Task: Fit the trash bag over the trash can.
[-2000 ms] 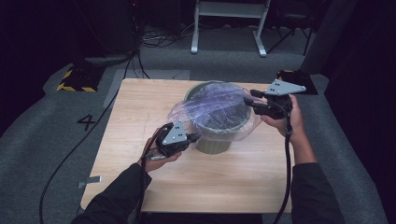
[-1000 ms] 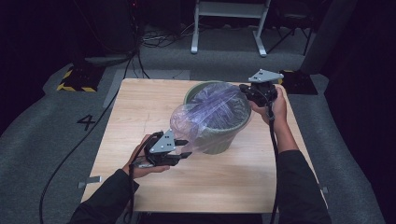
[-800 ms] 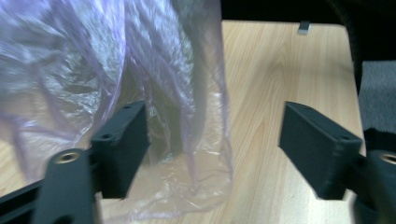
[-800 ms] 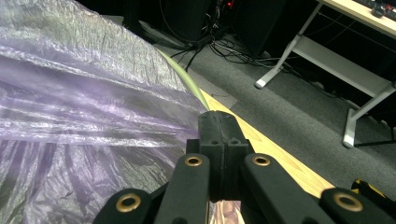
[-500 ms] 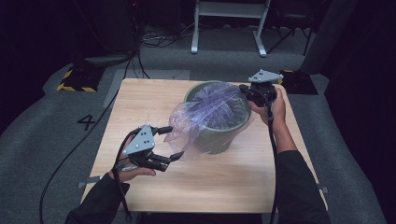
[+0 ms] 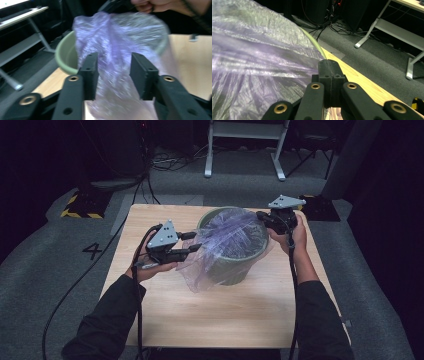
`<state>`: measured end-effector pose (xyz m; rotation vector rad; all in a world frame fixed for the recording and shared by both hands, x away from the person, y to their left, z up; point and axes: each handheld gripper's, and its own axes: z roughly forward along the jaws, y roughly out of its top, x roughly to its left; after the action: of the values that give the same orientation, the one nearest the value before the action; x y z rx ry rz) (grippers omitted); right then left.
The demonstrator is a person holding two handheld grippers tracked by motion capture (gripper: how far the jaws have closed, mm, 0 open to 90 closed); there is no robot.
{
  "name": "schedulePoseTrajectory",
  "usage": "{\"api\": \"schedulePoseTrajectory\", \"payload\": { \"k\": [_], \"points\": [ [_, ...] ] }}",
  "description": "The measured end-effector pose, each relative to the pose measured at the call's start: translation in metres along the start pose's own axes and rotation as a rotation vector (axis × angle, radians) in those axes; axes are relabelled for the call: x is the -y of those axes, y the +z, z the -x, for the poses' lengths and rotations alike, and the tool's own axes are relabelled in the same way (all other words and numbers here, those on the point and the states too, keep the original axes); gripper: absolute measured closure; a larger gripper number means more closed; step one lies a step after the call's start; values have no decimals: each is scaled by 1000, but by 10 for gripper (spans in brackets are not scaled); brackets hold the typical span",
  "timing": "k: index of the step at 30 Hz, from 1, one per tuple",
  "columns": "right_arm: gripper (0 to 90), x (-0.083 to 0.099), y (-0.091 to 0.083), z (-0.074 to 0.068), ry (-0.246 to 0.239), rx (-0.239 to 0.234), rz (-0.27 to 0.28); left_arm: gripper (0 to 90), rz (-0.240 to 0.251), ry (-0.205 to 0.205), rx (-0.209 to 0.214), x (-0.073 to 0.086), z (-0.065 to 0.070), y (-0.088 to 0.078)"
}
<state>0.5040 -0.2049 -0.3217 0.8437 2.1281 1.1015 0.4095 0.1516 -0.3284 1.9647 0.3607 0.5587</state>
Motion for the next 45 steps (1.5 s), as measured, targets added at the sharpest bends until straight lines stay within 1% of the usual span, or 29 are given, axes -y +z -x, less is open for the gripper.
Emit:
{"api": "schedulePoseTrajectory", "payload": {
  "k": [1, 2, 3, 5, 6, 9, 12, 14, 16, 17, 18, 20, 24, 26, 27, 28, 31, 32, 34, 35, 36, 37, 38, 39, 40, 41, 42, 44, 45],
  "points": [
    [900, 1, 0, 0, 2, -1, -4, 701, 6, -12, 13, 0, -3, 2],
    [900, 1, 1, 0, 2, -1, -2, 750, 3, -7, 10, 0, -5, 4],
    [900, 1, 1, 0, 4, -1, -2, 808, -5, 9, -8, 0, -6, 6],
    [900, 2, 1, 0, 8, -3, 1, 881, -12, 2, -4, 1, -11, 11],
    [900, 2, 1, 0, 7, -4, 3, 896, -13, 7, -12, 1, -14, 13],
    [900, 2, 2, 1, 9, -3, 5, 900, -15, -20, -8, 2, -25, 20],
    [900, 3, 2, 4, 28, -15, 14, 900, -4, -64, -18, 4, -38, 25],
    [900, 4, 3, 5, 44, -18, 23, 900, 10, -122, -3, 7, -48, 31],
    [900, 5, 4, 7, 61, -22, 32, 900, 10, -163, -7, 11, -56, 36],
    [900, 5, 3, 8, 70, -23, 35, 900, 12, -187, 2, 13, -60, 38],
    [900, 6, 3, 9, 79, -15, 35, 900, 13, -208, -2, 14, -63, 40],
    [900, 9, 4, 13, 93, 2, 22, 900, 0, -224, 1, 16, -69, 45],
    [900, 16, 9, 18, 114, 2, -13, 900, -44, -264, -8, 21, -76, 59],
    [900, 19, 11, 19, 131, -5, -12, 900, -35, -302, 0, 25, -79, 64],
    [900, 22, 12, 21, 152, -21, -12, 900, -30, -317, 5, 27, -81, 66],
    [900, 24, 13, 23, 167, -23, -19, 900, -39, -322, 3, 28, -82, 69],
    [900, 30, 16, 28, 174, -6, -43, 900, -76, -331, -8, 33, -84, 79],
    [900, 32, 17, 29, 182, -5, -47, 900, -81, -327, -3, 34, -85, 82],
    [900, 37, 18, 32, 199, -9, -48, 900, -73, -342, -1, 36, -84, 87],
    [900, 39, 19, 33, 206, -11, -46, 899, -63, -348, -12, 36, -84, 88],
    [900, 41, 18, 34, 213, -11, -42, 892, -58, -355, -27, 36, -83, 88],
    [900, 43, 16, 34, 215, -6, -30, 867, -62, -345, -28, 36, -82, 88],
    [900, 45, 13, 33, 208, -17, -13, 850, -62, -328, -39, 35, -81, 86],
    [869, 46, 9, 33, 197, -17, -7, 803, -67, -315, -60, 35, -80, 84],
    [835, 48, 5, 32, 182, 1, -3, 714, -78, -308, -91, 35, -81, 81],
    [798, 49, 1, 31, 166, 5, 7, 620, -73, -317, -97, 36, -82, 77],
    [772, 52, -3, 31, 156, 3, 22, 599, -59, -319, -97, 38, -83, 72],
    [692, 56, -13, 31, 161, 9, 41, 470, -48, -336, -120, 41, -85, 62],
    [659, 59, -18, 31, 155, -6, 57, 398, -42, -350, -122, 42, -86, 57]
  ]
}}
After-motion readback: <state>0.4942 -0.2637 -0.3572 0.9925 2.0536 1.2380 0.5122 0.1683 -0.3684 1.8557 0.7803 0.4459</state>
